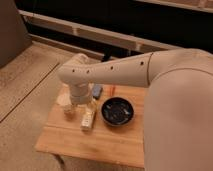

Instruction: Place the pepper in the ceramic bowl

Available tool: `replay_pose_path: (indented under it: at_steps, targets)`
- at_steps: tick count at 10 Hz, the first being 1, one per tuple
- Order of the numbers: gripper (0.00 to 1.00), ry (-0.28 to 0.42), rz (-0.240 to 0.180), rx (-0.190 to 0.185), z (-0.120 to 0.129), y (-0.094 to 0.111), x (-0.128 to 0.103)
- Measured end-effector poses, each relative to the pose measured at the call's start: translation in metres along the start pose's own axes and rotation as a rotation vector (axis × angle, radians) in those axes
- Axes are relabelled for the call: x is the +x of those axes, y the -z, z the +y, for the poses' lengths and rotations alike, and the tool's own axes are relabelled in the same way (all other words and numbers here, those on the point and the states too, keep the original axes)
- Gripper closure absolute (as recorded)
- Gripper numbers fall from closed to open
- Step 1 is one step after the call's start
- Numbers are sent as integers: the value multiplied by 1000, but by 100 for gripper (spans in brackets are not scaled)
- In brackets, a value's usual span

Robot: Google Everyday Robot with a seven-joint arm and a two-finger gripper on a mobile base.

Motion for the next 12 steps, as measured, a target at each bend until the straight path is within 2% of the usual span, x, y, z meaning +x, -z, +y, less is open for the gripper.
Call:
replay_pose_path:
  at_steps: [3,4,5,6,7,9,11,12]
  targets:
    - [35,0,-1,0,0,0,0]
    - [35,-2,-12,-3,0,1,-3]
    - [35,-15,-43,-14,0,3,-10]
    - [35,-37,-80,-14,-4,6,-20]
    - [35,-67,-145,-6,-13,13,-34]
    - [35,-117,-308,46,-37,32,-57]
    - [35,-164,-406,99,-63,40,-67]
    - [35,-170,-423,100,-63,43,-71]
